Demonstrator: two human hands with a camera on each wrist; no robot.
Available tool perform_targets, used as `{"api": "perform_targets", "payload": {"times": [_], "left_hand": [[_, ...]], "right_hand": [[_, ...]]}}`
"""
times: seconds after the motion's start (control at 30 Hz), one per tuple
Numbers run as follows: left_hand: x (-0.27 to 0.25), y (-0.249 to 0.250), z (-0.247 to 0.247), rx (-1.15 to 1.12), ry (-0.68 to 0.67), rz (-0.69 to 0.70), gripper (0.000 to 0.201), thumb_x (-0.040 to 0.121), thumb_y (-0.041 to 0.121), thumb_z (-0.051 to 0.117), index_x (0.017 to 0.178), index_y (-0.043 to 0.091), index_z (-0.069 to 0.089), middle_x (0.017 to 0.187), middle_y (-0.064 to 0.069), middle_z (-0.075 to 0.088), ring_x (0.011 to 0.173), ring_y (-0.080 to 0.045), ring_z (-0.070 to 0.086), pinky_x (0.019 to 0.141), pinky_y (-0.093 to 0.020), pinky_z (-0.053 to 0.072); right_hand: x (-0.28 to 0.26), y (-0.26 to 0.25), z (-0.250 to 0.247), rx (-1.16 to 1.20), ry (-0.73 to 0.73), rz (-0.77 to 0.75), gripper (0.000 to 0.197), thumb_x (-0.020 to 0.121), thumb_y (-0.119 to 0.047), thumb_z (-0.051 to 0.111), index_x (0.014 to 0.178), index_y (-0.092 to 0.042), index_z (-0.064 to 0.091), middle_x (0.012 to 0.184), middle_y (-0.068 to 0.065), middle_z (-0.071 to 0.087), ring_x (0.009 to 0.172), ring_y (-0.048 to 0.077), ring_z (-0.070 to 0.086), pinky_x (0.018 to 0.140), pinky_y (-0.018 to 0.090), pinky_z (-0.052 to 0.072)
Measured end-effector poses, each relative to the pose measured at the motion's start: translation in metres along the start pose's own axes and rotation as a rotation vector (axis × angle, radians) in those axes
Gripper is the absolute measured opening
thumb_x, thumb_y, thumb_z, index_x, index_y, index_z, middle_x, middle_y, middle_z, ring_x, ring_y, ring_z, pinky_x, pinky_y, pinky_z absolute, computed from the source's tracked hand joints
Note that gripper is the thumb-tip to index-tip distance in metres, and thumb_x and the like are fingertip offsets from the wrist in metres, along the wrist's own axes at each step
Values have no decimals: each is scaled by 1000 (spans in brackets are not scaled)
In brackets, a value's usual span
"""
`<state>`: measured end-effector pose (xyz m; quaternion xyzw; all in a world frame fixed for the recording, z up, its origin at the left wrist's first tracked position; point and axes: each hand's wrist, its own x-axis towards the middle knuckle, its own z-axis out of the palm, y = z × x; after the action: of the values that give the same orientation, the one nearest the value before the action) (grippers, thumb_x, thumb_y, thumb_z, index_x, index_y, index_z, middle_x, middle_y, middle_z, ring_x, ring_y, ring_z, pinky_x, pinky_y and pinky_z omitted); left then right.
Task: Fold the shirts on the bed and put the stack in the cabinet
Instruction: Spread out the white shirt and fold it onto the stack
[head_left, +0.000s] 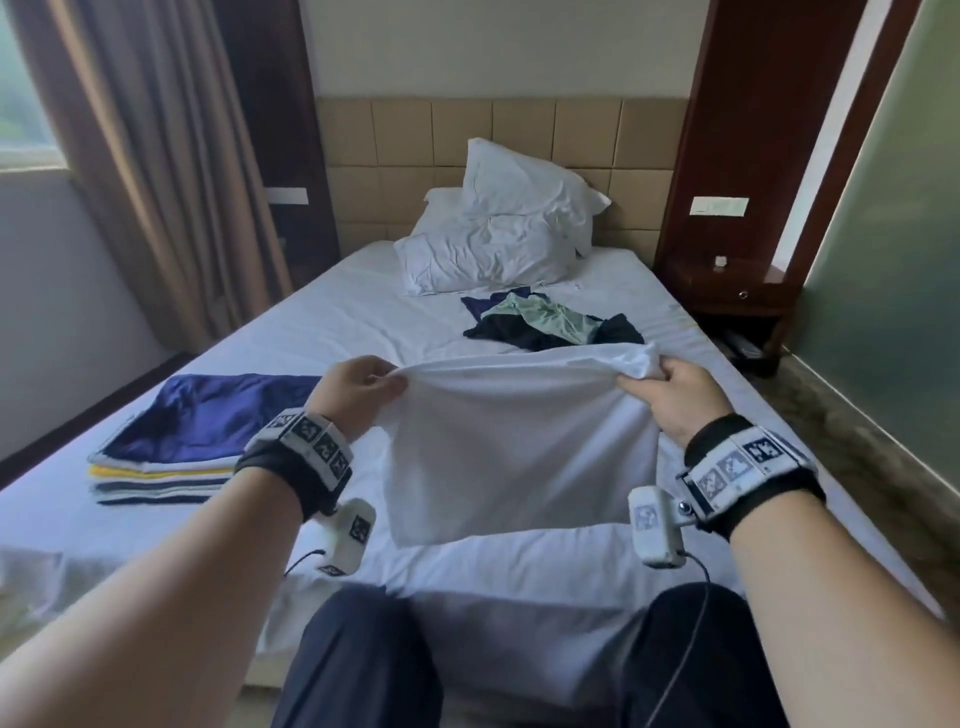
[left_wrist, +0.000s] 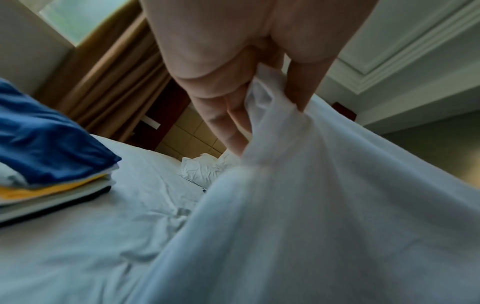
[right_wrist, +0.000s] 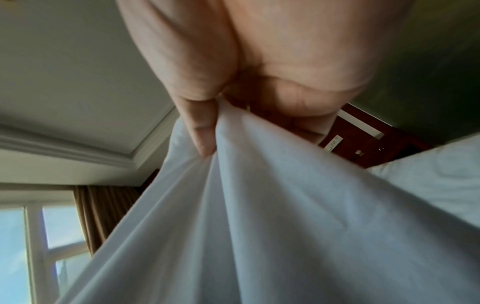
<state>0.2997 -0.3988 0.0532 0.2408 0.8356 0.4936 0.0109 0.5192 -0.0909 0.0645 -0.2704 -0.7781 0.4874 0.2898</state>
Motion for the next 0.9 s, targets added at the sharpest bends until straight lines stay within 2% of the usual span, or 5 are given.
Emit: {"api": "perform_targets", "payload": {"times": [0.17, 0.33, 0.5, 0.77, 0.9], "left_hand": [[-17, -31, 19, -157, 102, -46, 29, 68, 50, 74, 79, 23, 75, 68, 7, 69, 65, -17, 61, 67, -38, 50], [10, -40, 40, -156, 94, -112, 38, 60, 58, 72, 78, 24, 75, 67, 9, 67, 65, -14, 59, 66, -32, 47], [71, -34, 65, -79, 59, -160, 27, 85, 46, 73, 89, 19, 73, 84, 0, 73, 78, -19, 66, 73, -32, 49], [60, -152, 105, 188, -263, -773, 63, 83, 59, 68, 83, -3, 72, 62, -11, 70, 59, -29, 68, 66, -34, 58], [42, -153, 95, 37, -362, -1008, 62, 80, 56, 78, 91, -3, 65, 63, -14, 65, 49, -25, 59, 59, -36, 55]], "right_hand": [[-21, 46, 18, 171, -7, 102, 45, 61, -50, 79, 94, -19, 77, 94, 13, 76, 98, 36, 71, 98, 57, 53], [-13, 82, 33, 234, -46, 284, 47, 57, -53, 80, 91, -20, 78, 82, 13, 69, 81, 41, 68, 76, 45, 51], [43, 104, 47, 149, 84, 408, 49, 69, -52, 73, 91, -9, 72, 73, 9, 51, 67, 28, 51, 66, 39, 45], [36, 185, 78, -312, -116, 735, 50, 83, -53, 64, 101, -7, 68, 91, 14, 73, 84, 33, 70, 80, 41, 59], [36, 178, 74, -185, -141, 813, 41, 83, -42, 70, 94, -3, 70, 67, 12, 68, 57, 27, 62, 55, 34, 50]]}}
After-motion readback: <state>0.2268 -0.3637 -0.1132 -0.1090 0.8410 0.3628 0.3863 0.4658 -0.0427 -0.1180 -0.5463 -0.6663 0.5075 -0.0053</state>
